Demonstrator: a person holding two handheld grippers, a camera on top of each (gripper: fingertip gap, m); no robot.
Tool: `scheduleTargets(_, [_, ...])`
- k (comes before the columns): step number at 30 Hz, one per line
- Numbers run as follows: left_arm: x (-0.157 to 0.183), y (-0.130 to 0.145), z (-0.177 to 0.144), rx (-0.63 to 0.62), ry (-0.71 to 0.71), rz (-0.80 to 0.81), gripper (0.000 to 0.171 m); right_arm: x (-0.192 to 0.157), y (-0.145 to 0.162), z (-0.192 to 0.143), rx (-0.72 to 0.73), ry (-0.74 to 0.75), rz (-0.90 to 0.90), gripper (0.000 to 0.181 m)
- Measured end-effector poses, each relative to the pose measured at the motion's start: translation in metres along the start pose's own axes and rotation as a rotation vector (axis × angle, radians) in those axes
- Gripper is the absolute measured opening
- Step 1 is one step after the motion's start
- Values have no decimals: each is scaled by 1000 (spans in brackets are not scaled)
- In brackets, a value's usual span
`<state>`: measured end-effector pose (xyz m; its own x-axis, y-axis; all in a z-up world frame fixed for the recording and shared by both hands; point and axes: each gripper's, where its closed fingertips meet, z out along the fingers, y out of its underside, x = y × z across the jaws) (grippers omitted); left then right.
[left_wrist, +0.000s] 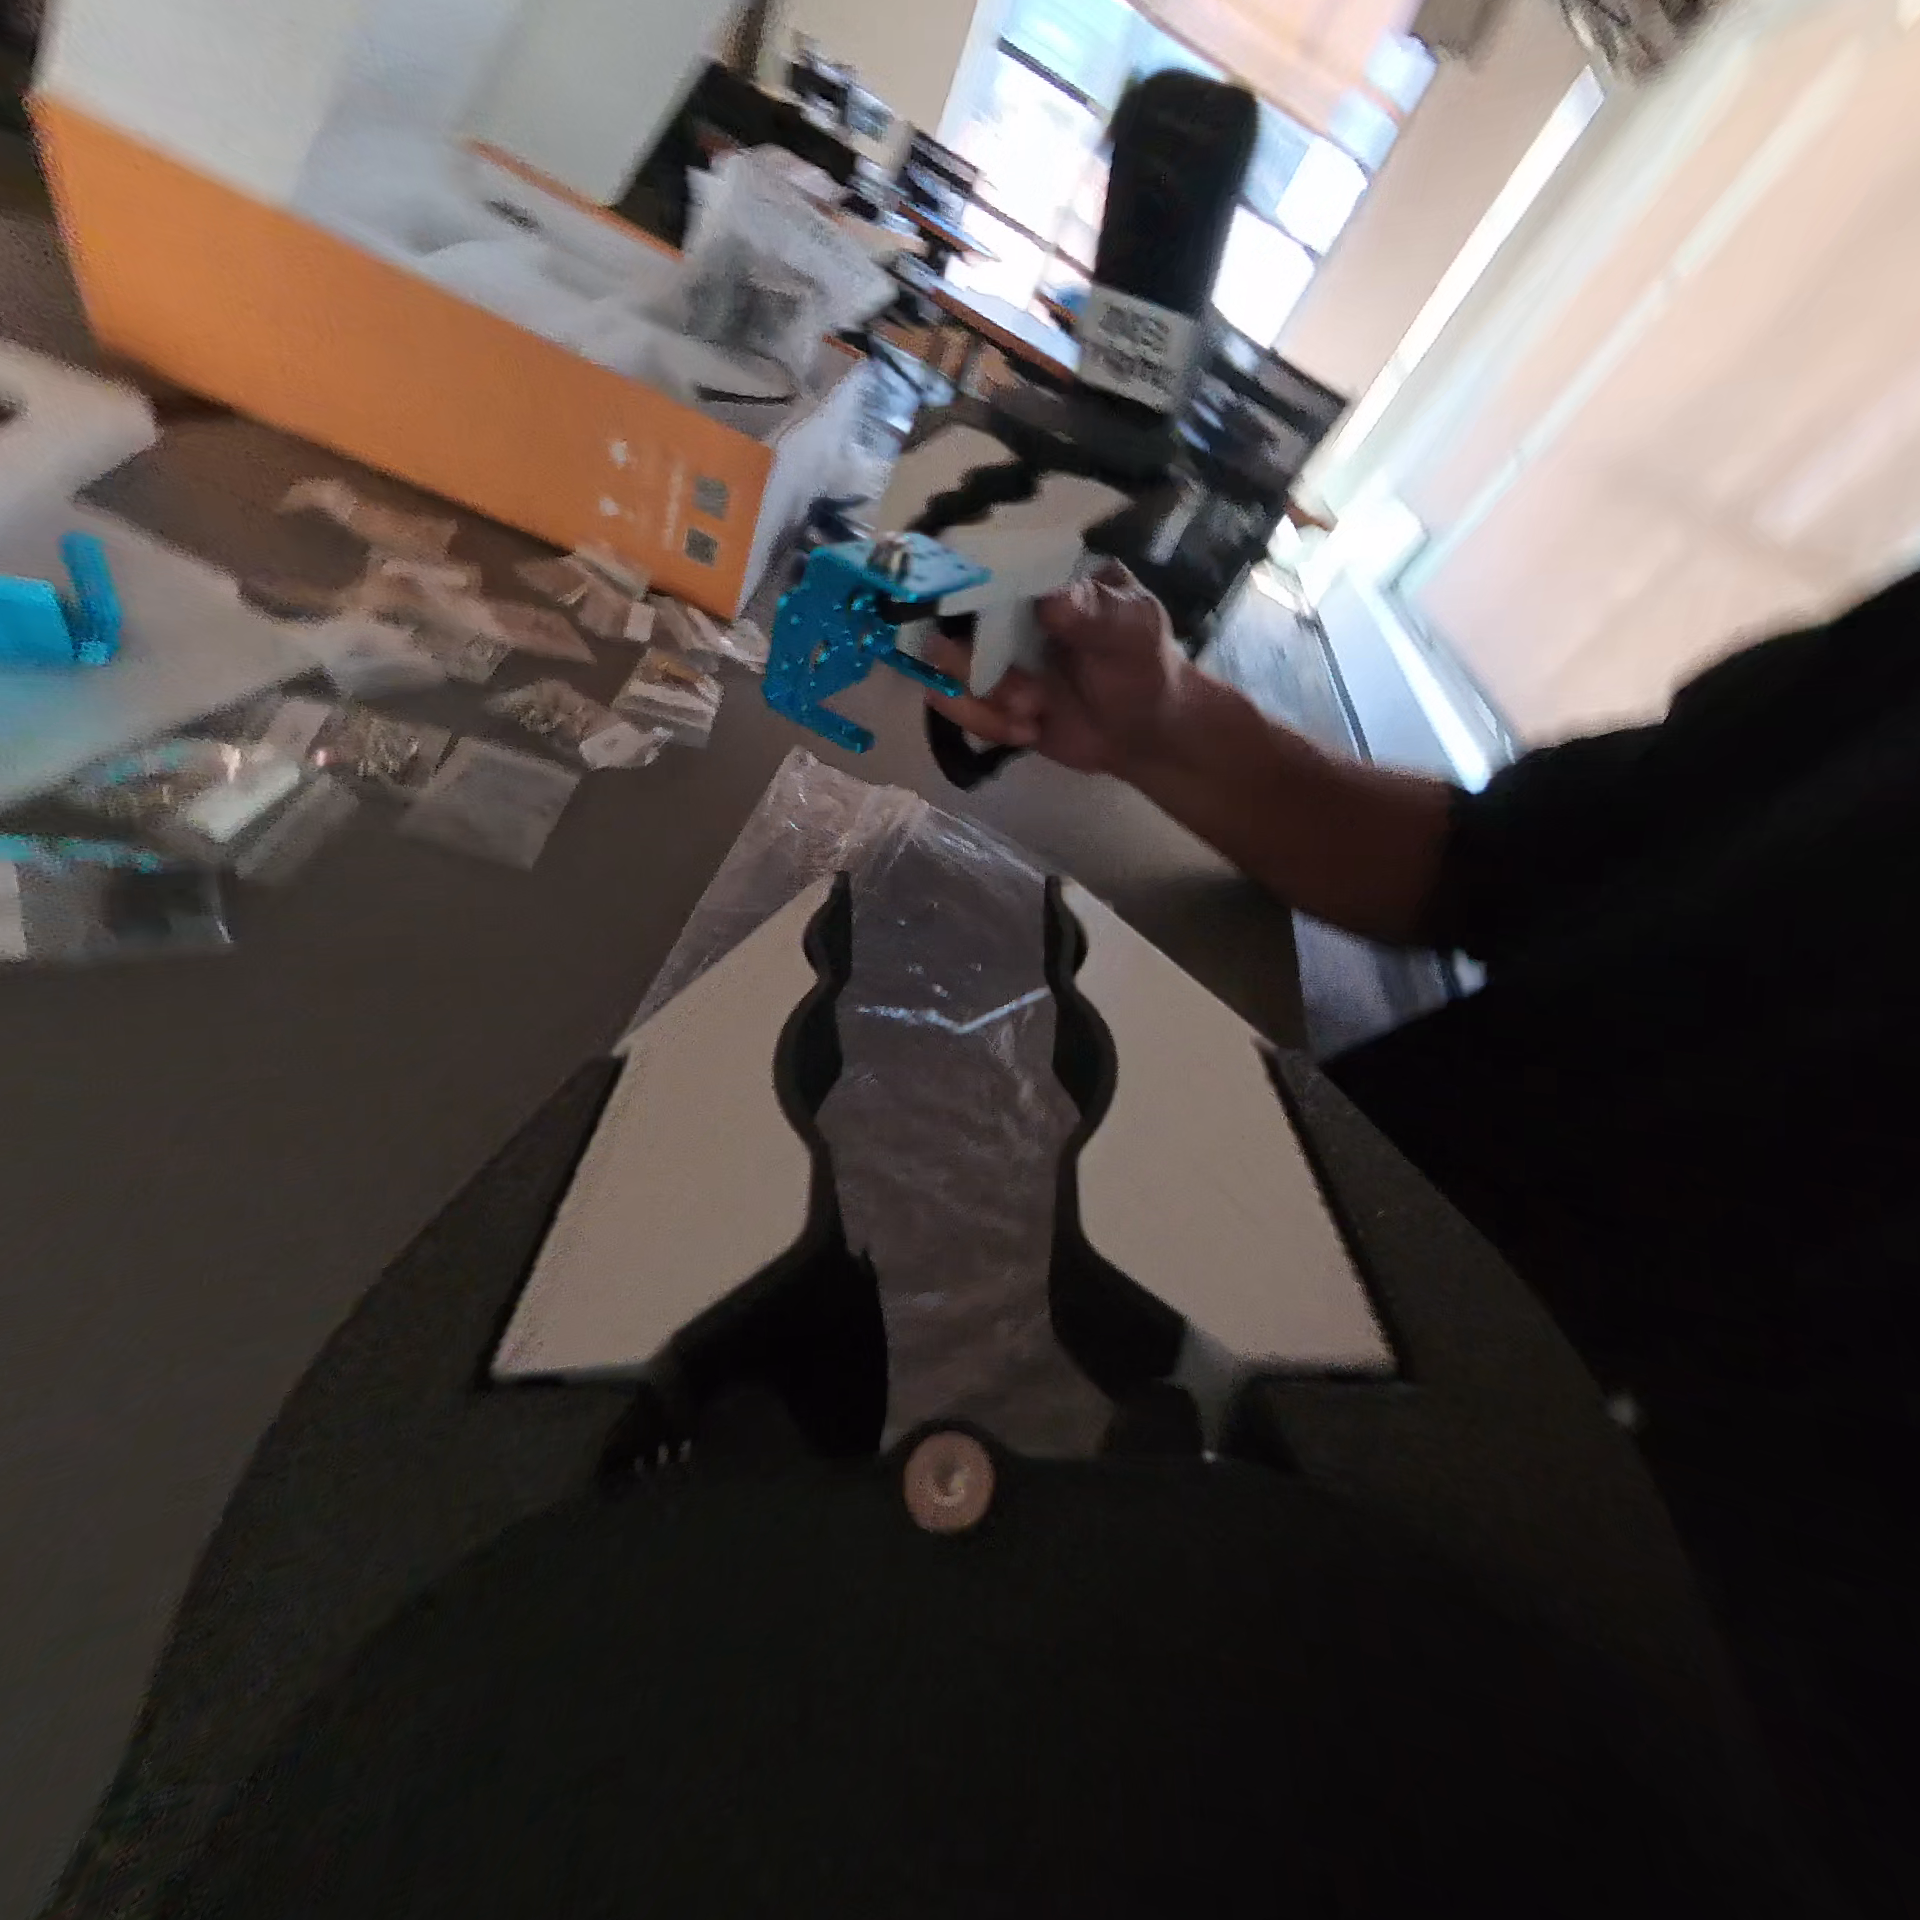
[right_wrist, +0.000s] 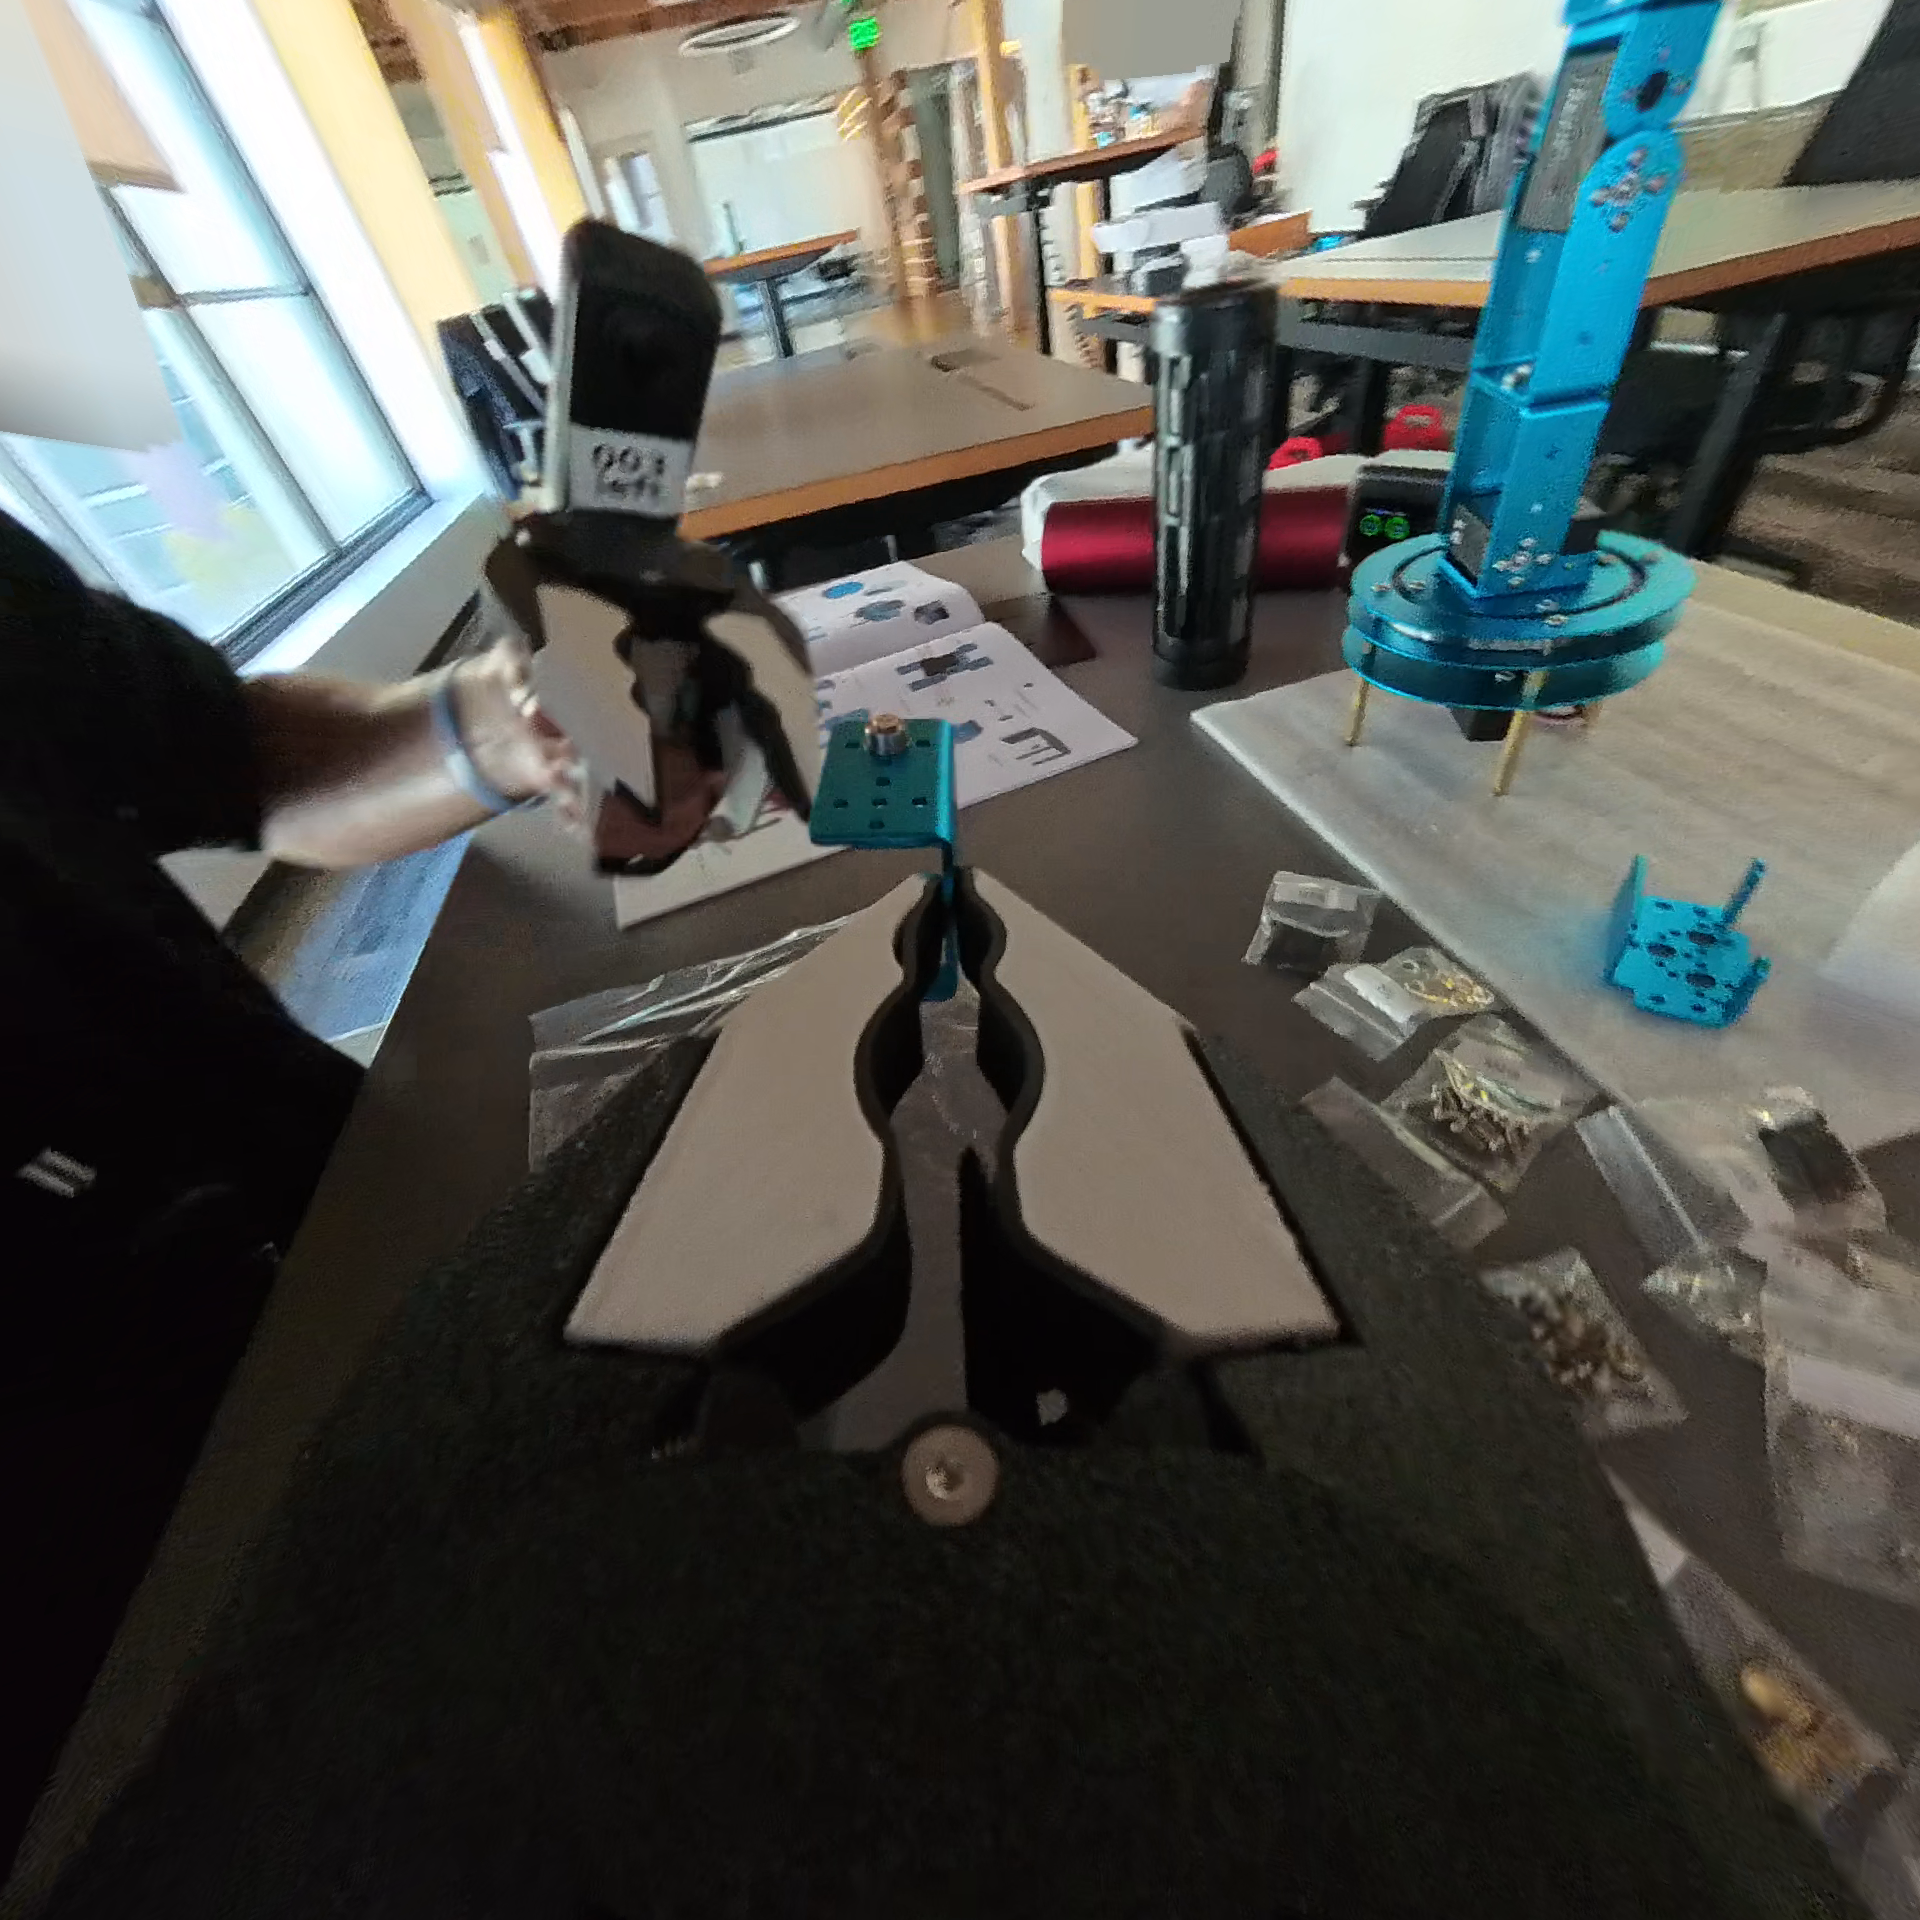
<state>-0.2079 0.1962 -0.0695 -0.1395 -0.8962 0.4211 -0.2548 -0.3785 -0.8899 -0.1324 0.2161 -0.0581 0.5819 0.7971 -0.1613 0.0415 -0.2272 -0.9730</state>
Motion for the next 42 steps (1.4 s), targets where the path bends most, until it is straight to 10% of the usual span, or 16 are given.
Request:
scheduleTargets(12, [14,38,-8,-35,-52,609,38,-28,24,3,-47,-115,-74,2])
scheduleTargets(33, [41,14,-18,188,47,768,27,-73,21,11,7,-442,210,1])
scheduleTargets(42, [41,-3,-6,-68,2,1068,29,-74,24,11,1,-472,234,0])
